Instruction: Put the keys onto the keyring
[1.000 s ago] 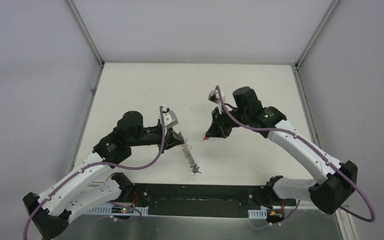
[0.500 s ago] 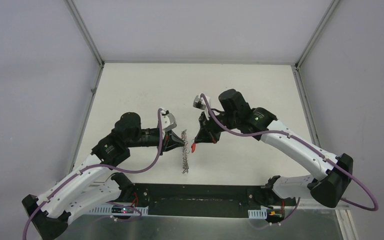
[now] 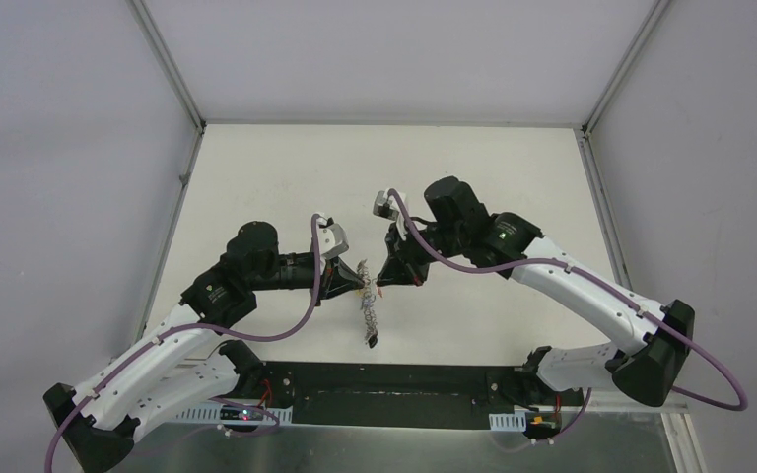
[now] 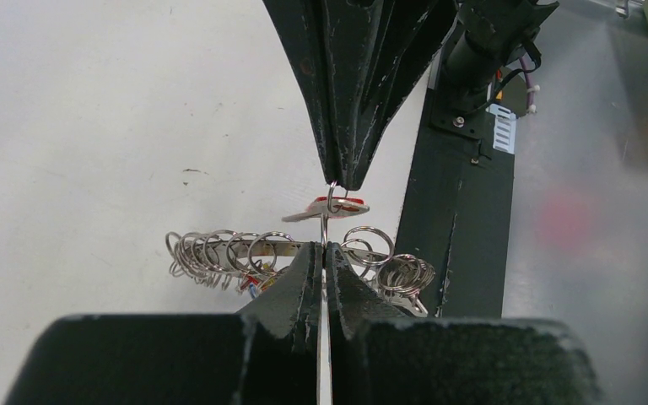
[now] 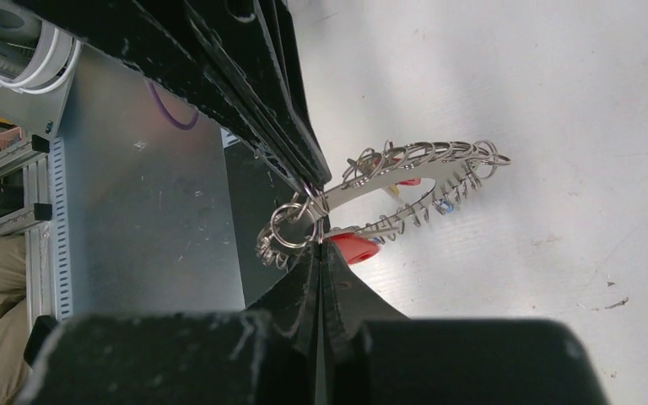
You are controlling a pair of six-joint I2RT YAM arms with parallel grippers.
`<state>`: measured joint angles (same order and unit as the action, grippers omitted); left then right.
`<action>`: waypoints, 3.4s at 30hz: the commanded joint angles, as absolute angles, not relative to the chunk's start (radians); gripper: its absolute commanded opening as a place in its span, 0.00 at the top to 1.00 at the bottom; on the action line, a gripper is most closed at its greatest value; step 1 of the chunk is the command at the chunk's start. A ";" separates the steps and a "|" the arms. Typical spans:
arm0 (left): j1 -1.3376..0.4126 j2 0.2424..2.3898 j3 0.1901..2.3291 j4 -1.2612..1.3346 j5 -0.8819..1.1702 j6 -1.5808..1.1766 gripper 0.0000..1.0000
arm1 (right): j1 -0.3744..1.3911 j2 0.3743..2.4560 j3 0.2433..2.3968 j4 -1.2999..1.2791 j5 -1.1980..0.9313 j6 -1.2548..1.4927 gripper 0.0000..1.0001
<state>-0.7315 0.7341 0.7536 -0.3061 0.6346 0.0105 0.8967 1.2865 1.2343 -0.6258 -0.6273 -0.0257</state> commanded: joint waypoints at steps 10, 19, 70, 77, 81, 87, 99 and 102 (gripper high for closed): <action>-0.727 0.731 0.749 -0.220 0.643 -0.028 1.00 | 0.927 1.301 1.310 -0.581 -0.700 -0.052 1.00; -0.727 0.726 0.744 -0.214 0.653 -0.041 1.00 | 0.927 1.306 1.312 -0.557 -0.604 -0.004 1.00; -0.727 0.686 0.702 -0.130 0.652 -0.116 1.00 | 0.928 1.360 1.262 -0.676 -0.382 0.038 1.00; -0.727 0.676 0.694 -0.125 0.647 -0.097 1.00 | 0.932 1.402 1.317 -0.733 -0.422 0.056 1.00; -0.727 0.671 0.686 -0.126 0.634 -0.096 1.00 | 0.936 1.394 1.328 -0.745 -0.436 0.071 1.00; -0.727 0.669 0.680 -0.130 0.621 -0.090 1.00 | 0.938 1.364 1.323 -0.747 -0.449 0.089 1.00; -0.727 0.645 0.678 -0.129 0.552 -0.106 1.00 | 0.938 1.278 1.340 -0.705 -0.459 0.110 1.00; -0.727 0.638 0.671 -0.095 0.531 -0.136 1.00 | 0.938 1.283 1.335 -0.680 -0.473 0.134 1.00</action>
